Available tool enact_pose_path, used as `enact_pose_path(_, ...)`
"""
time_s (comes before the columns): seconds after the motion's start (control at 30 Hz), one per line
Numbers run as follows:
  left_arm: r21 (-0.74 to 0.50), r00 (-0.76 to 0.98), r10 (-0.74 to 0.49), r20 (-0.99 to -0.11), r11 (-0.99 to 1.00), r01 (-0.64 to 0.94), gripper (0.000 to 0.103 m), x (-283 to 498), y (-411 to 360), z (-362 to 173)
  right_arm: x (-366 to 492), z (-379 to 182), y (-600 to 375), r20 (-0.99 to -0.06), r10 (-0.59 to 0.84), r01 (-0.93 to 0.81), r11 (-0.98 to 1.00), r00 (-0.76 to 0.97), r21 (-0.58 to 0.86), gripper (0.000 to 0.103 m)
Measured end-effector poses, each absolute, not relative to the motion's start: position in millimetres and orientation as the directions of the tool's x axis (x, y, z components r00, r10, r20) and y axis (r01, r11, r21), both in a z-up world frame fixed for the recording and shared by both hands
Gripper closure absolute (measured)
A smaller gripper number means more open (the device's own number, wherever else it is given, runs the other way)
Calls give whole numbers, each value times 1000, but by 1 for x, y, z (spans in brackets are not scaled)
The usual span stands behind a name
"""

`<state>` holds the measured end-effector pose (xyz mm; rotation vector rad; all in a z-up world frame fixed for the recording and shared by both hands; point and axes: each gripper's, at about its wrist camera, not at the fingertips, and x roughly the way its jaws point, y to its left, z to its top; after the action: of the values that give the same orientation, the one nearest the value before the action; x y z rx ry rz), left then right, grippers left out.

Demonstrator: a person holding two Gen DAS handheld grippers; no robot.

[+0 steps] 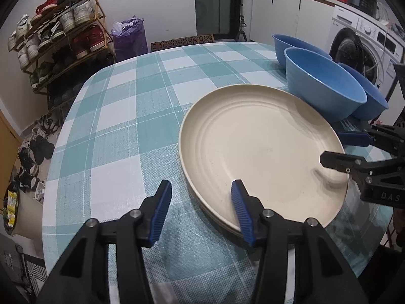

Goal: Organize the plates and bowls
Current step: 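Open both grippers and pull back from the plate stack, then move both grippers toward the blue bowls beside the plate stack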

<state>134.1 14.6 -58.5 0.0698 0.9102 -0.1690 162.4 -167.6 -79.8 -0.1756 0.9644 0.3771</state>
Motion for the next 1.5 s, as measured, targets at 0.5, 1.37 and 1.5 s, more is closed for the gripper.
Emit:
enact_pose_path(0.5,-60,659,-166,-734,982,181,52,122,3,-30,141,-37,-184,-760,328,-435,898,560,67,25)
enact_pose_path(1.37,-128,740,-214,-638,977,173,0,108,-10,10,114,24,-249,-642,318,-394,919,698,27,1)
enact_pose_path(1.5,-135,735,-221,-641,975,175,0,114,-22,17,114,32,-267,-631,307,-372,928,712,32,1)
